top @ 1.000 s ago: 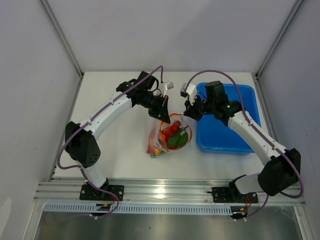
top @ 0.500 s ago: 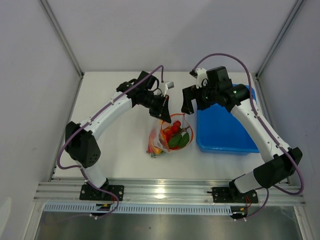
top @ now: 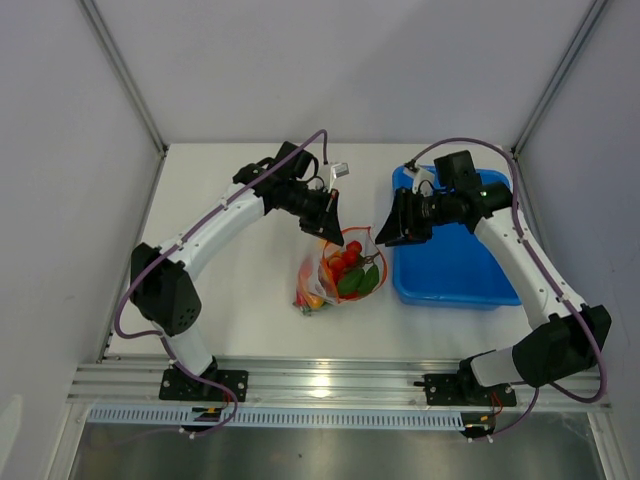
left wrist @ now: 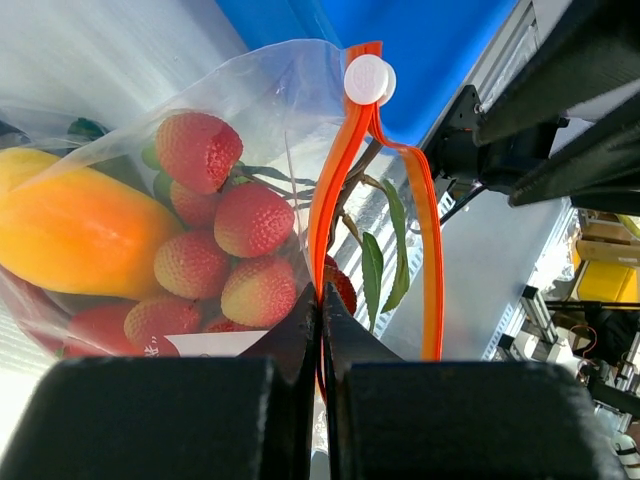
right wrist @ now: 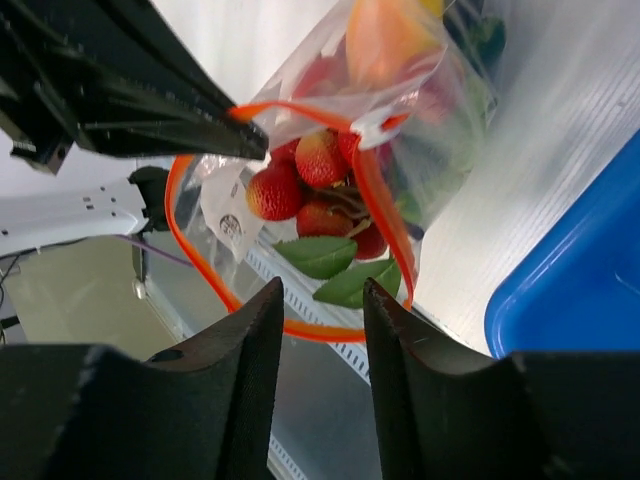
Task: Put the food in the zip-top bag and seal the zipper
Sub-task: Adjust the zipper food storage bag at the center of the board.
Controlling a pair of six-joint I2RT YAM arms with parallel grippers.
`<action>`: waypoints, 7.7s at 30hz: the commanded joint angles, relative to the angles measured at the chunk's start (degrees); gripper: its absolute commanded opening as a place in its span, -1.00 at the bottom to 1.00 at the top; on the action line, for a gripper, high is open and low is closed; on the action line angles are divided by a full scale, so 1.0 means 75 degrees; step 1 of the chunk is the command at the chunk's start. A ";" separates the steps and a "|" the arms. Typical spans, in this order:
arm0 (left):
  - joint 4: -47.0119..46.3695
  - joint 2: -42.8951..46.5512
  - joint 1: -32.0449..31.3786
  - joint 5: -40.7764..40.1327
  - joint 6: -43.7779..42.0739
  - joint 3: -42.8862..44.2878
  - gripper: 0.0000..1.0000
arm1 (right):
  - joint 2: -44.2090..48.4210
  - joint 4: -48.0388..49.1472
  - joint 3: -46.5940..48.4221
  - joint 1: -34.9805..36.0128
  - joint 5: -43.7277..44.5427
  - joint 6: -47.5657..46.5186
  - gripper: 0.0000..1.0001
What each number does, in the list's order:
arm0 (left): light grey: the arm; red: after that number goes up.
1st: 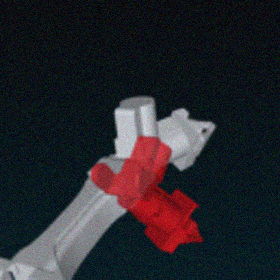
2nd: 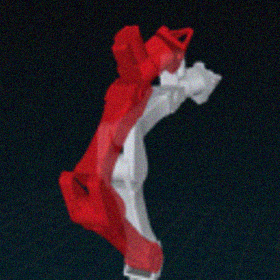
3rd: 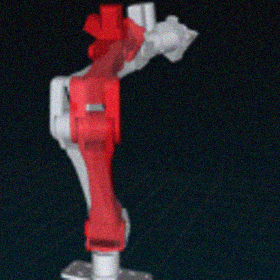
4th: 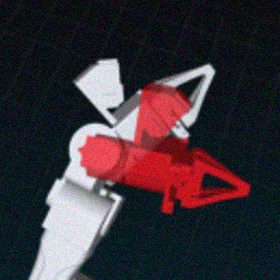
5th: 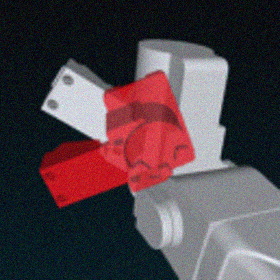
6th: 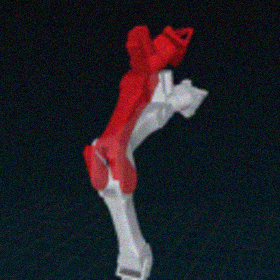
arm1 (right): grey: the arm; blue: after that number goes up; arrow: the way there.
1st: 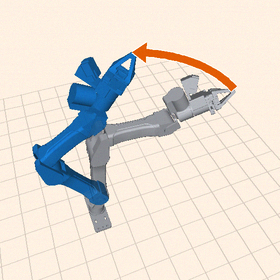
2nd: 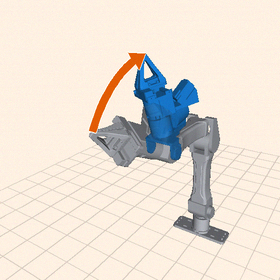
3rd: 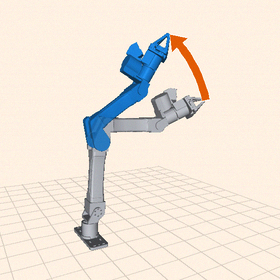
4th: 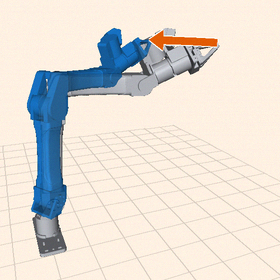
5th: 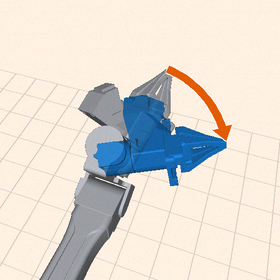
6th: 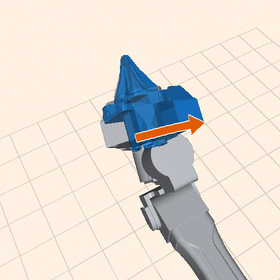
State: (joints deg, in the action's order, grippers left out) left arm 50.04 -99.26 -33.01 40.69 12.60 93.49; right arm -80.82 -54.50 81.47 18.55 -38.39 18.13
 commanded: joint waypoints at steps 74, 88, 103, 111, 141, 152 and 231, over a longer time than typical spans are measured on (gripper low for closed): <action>0.0027 0.0936 -0.0567 -0.1123 0.0465 -0.0173 -0.99 | 0.0346 -0.0376 -0.0275 0.1711 -0.0389 0.1978 -1.00; -0.1761 0.2406 -0.0403 -0.1126 0.0629 -0.0407 -0.99 | -0.0815 -0.1485 0.1465 0.1383 0.0105 0.1074 -1.00; -0.1270 0.1633 -0.0508 -0.0584 0.0441 -0.0091 -0.99 | -0.1037 -0.1593 0.1266 0.1336 -0.0787 0.1965 -1.00; -0.1071 0.2464 -0.0532 -0.1803 0.0523 -0.0768 -0.99 | -0.1166 -0.1452 0.1102 0.1336 -0.0928 0.1942 -1.00; -0.1093 0.1433 -0.0790 -0.3771 0.0054 0.0015 -0.52 | -0.1049 -0.1300 0.1078 0.1254 -0.0600 0.2059 -1.00; -0.0744 0.0278 0.0066 -0.3410 -0.0589 0.1699 0.04 | -0.1049 -0.1464 0.1125 0.1265 -0.0530 0.2001 -1.00; -0.1574 0.0462 -0.0567 0.0774 -0.1457 -0.0466 -0.03 | -0.1764 0.0329 0.0751 0.1172 0.2318 0.7110 -1.00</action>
State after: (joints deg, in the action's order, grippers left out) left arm 39.42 -98.56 -35.88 42.46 1.48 90.48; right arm -94.17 -52.99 86.35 26.96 -23.24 69.54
